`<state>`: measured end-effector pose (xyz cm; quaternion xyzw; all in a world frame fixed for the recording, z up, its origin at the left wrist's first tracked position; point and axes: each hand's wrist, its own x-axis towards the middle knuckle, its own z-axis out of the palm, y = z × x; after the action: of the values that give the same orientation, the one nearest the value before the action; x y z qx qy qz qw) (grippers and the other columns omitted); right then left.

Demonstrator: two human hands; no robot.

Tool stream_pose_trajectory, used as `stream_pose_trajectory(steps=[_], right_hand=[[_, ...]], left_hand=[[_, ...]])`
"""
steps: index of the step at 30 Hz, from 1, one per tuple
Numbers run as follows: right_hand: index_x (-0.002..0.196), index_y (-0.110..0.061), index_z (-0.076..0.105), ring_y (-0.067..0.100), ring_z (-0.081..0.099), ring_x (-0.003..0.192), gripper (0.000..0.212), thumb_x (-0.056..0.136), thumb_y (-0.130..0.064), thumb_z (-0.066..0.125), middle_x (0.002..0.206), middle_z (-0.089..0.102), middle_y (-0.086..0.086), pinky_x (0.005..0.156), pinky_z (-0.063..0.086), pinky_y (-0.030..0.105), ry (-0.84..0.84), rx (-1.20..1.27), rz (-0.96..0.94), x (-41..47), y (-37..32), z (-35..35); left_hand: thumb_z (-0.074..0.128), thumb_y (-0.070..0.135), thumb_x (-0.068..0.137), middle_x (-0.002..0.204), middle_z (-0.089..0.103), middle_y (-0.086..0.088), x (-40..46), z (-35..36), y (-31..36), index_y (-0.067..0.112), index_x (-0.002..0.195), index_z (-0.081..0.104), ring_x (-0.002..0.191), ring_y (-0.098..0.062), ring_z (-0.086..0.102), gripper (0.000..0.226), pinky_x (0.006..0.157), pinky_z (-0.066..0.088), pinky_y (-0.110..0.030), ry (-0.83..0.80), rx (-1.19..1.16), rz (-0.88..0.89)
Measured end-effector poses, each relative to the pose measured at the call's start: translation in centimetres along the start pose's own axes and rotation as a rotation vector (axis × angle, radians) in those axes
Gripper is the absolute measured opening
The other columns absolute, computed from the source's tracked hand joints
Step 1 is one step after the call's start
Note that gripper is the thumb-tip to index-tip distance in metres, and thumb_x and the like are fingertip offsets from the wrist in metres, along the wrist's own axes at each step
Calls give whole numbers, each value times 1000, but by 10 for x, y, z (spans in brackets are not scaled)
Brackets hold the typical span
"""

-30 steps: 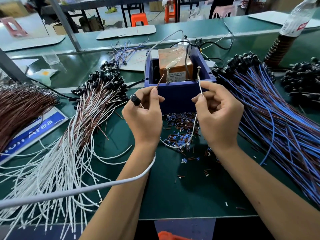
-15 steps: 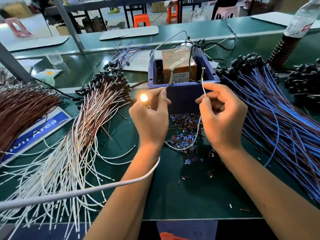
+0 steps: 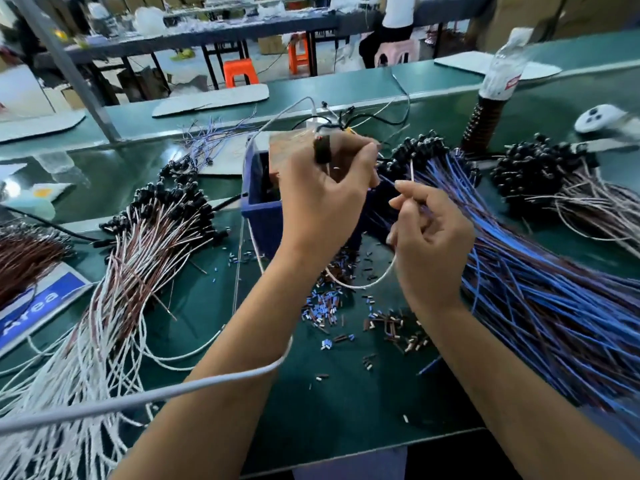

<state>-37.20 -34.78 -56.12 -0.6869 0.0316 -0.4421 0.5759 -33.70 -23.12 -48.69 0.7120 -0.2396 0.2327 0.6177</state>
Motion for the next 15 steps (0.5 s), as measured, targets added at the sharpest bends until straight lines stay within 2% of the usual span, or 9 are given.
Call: stream_pose_trajectory(steps=[4,6,7,8,9,11,13,14,15], right_hand=[[117,-16,75,22,66,55,31,96,-20,53,93,75,-4,51,48,30,147,-71,65,44,-2,-70],[107,-26,79,18,66,58,31,87,-28,55,85,76,-1,54,54,36,248,-206,131,71,-3,-115],[103,-29,79,19,67,64,32,82,-30,55,84,76,2,62,58,43,294,-296,173,84,-3,-137],[105,-30,79,23,69,75,37,78,-32,54,89,76,6,75,60,48,329,-393,214,95,-2,-157],[114,-27,78,28,70,93,45,77,-34,53,105,75,10,90,57,49,363,-508,244,105,-1,-181],[135,-22,66,38,51,132,59,81,-36,51,147,51,18,114,39,41,428,-799,273,116,-2,-217],[144,-20,58,44,32,147,58,88,-37,50,163,28,22,118,25,42,434,-1078,121,116,-5,-234],[145,-20,57,43,33,148,55,93,-37,49,163,32,20,118,24,44,375,-1131,9,116,-4,-239],[145,-18,58,39,41,144,51,98,-36,49,156,45,18,117,26,45,265,-1085,-85,117,-3,-240]], left_hand=[[71,16,95,69,75,1,37,77,29,8,82,77,63,-14,69,16,64,55,-27,-267,-9,-80],[71,18,95,71,74,5,44,120,39,12,87,80,64,-10,65,13,67,53,-24,-339,6,-150],[70,18,95,69,71,8,45,139,42,14,90,80,62,-7,61,12,65,50,-22,-367,-2,-185],[69,17,96,66,67,11,46,157,44,15,90,78,59,-5,57,12,63,47,-22,-402,-38,-231],[66,16,98,63,61,10,45,178,48,15,91,76,56,-5,52,13,61,44,-21,-456,-120,-300],[54,14,105,65,50,3,43,212,58,8,95,70,52,-8,39,20,50,35,-21,-570,-382,-503],[40,15,111,59,52,1,39,236,67,2,87,64,52,-7,33,36,47,27,-18,-634,-640,-705],[35,16,113,56,54,0,37,249,72,3,84,62,51,-7,34,42,49,28,-17,-652,-735,-762],[32,17,113,57,56,-3,36,258,76,3,83,61,52,-8,37,44,52,32,-19,-656,-807,-791]])
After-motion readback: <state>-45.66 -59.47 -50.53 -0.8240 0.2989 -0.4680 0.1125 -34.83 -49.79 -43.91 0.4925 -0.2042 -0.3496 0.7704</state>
